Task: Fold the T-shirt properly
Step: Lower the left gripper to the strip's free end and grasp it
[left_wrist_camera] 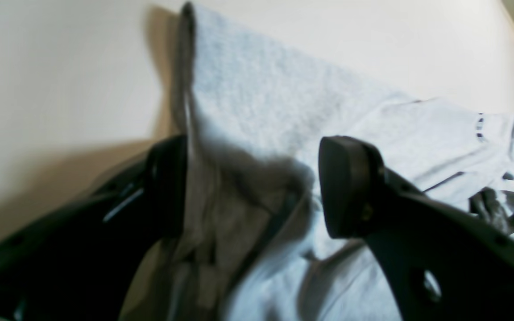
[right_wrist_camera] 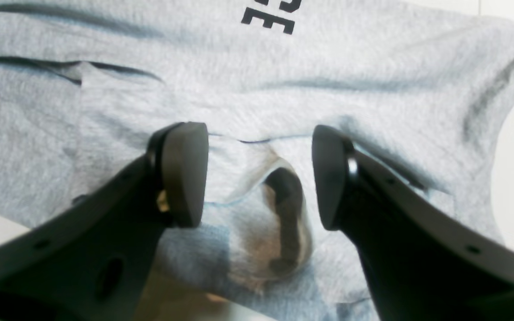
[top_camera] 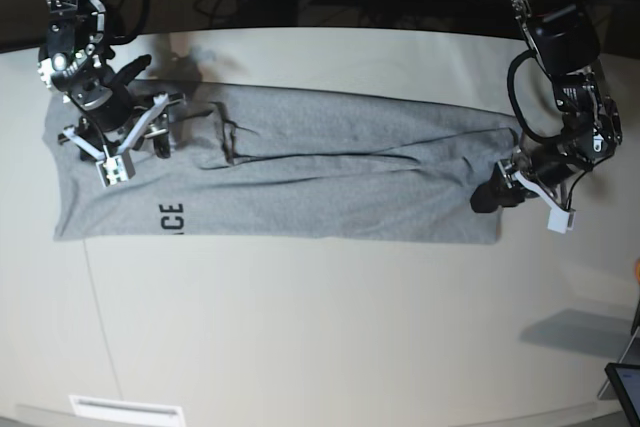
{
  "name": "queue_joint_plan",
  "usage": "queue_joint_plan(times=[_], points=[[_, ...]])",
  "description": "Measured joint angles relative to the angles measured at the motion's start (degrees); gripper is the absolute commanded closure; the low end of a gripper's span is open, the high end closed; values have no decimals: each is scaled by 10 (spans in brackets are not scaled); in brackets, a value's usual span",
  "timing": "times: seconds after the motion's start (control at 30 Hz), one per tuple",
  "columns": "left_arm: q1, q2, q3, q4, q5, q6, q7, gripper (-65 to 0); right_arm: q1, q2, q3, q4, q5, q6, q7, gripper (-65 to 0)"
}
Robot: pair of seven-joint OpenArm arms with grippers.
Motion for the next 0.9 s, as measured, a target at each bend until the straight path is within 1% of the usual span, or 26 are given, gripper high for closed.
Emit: queue_joint_plan(times=[0.4,0.47,0.67,0.73,0.77,0.9], points=[[-1,2,0,-1,0,-1,0,-417,0,0,0,0,0,0,0,-353],[-1,2,0,-1,1,-1,0,-368,0,0,0,0,0,0,0,-353],[2,2,0,-4,10,1,9,-102,0,0,0,0,0,0,0,-353],[2,2,0,-4,22,1,9,-22,0,0,0,0,0,0,0,-353],[2,2,0,-4,26,1,9,0,0,0,0,0,0,0,0,-353],[-1,3,-3,-1,50,0,9,0,0,0,0,0,0,0,0,-353]])
